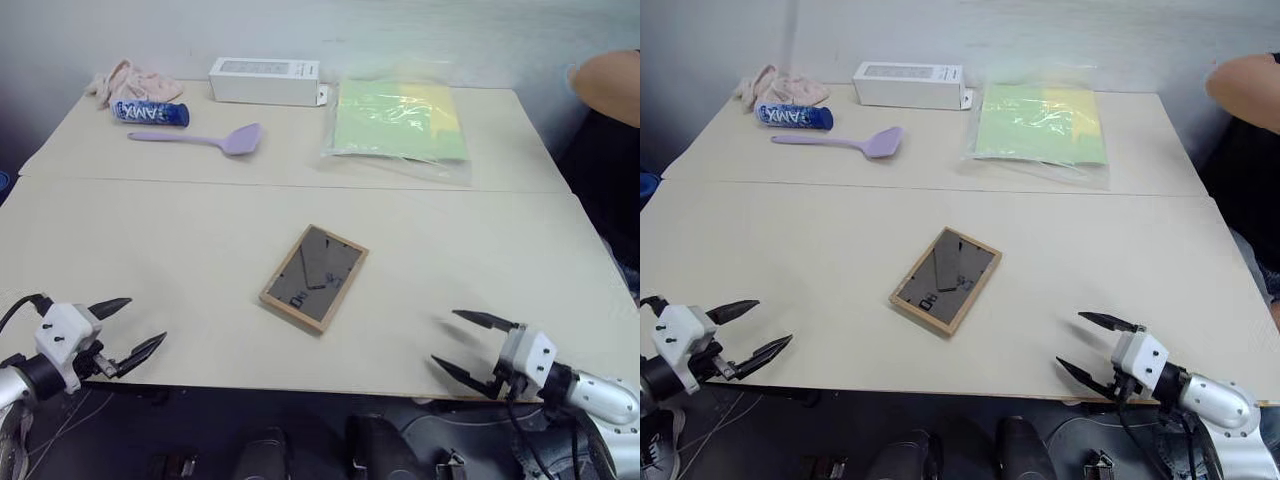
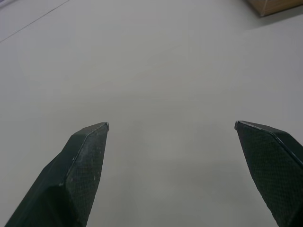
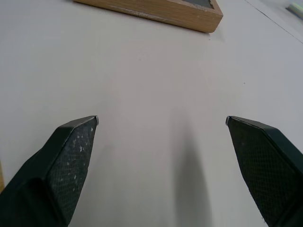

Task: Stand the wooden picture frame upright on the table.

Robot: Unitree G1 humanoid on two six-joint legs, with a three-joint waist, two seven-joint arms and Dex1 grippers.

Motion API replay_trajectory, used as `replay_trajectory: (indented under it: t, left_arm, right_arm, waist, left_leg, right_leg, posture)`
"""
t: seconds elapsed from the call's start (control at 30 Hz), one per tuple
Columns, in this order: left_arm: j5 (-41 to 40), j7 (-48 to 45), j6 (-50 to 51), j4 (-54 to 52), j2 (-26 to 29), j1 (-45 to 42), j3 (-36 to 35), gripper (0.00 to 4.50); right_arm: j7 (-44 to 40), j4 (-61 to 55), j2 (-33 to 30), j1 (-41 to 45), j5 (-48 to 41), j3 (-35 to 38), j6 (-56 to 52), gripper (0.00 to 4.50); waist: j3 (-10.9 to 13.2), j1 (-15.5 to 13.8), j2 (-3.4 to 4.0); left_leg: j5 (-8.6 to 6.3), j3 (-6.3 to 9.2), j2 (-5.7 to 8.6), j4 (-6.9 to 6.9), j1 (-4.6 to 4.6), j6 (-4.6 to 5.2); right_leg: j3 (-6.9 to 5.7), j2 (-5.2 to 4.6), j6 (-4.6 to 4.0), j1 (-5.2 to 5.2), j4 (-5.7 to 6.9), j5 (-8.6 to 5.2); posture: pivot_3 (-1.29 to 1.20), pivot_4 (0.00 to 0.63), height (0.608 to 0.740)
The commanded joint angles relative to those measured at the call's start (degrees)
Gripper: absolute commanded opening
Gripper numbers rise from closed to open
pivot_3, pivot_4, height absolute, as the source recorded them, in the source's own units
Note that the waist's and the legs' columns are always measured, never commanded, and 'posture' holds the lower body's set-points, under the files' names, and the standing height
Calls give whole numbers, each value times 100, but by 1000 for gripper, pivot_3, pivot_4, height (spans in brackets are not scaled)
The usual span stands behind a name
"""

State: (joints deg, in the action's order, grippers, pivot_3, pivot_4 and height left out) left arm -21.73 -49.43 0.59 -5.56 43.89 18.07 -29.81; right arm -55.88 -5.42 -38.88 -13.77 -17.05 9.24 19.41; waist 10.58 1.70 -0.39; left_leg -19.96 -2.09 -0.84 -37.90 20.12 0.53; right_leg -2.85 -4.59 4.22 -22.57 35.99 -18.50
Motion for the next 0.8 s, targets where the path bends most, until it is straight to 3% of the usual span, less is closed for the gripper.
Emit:
replay_trajectory:
  t: [0.03, 0.13, 0.23, 0.43, 0.6, 0.67, 0.8]
  left_arm:
    - [-51, 39, 149, -217, -34, -147, 151, 4500]
    - [-232, 165, 777, -588, -53, -539, 542, 4500]
    - [172, 457, 1206, -510, -91, -1603, 1355, 4103]
    - [929, 680, 1405, 537, -489, -3356, 2596, 2332]
    - [1316, 618, 1233, 1253, -922, -4010, 3229, 736]
    - [1338, 454, 1231, 1329, -1044, -4067, 3433, 89]
    - [1326, 316, 1395, 1030, -1189, -3950, 3651, 89]
  right_arm:
    - [100, -491, 142, 101, -82, -240, -189, 4461]
    - [251, -872, 263, 337, -99, -600, -775, 4461]
    - [813, -998, 507, 1018, 302, -1015, -1676, 3840]
    - [1069, -732, 816, 1998, 868, -1709, -2191, 1777]
    - [1419, -290, 1049, 2537, 1402, -1888, -1912, 19]
    - [1317, -187, 1062, 2622, 1465, -2027, -1915, 0]
    - [1311, 54, 1177, 2851, 1489, -2097, -1983, 0]
  waist:
    - [0, -11, 1]
    - [0, -19, 1]
    - [-2, -44, -2]
    - [-7, -43, 2]
    - [-7, -16, 0]
    - [-7, -28, -1]
    - [-8, -39, -1]
  left_leg:
    - [0, 1, 0, 0, 0, -1]
    - [1, 3, -1, 0, 1, -3]
    - [17, 6, 0, -12, 5, -30]
    - [18, 3, 4, -13, 15, -33]
    - [18, -14, 8, -28, 31, -28]
    - [19, -11, 8, -34, 31, -27]
    - [22, -11, 7, -47, 26, -27]
  right_leg:
    - [-1, 0, 0, 0, 1, 0]
    - [-3, 0, -1, -1, 3, 0]
    - [-8, -2, 3, 2, 4, 2]
    - [-13, 8, 7, -7, 10, 5]
    - [-13, 14, 15, -20, 22, 9]
    - [-14, 14, 16, -20, 31, 9]
    - [-11, 11, 16, -17, 51, 9]
  posture:
    - [0, 150, 740]
    - [0, 150, 740]
    - [0, 150, 740]
    - [0, 150, 740]
    - [0, 150, 740]
    - [0, 150, 740]
    - [0, 150, 740]
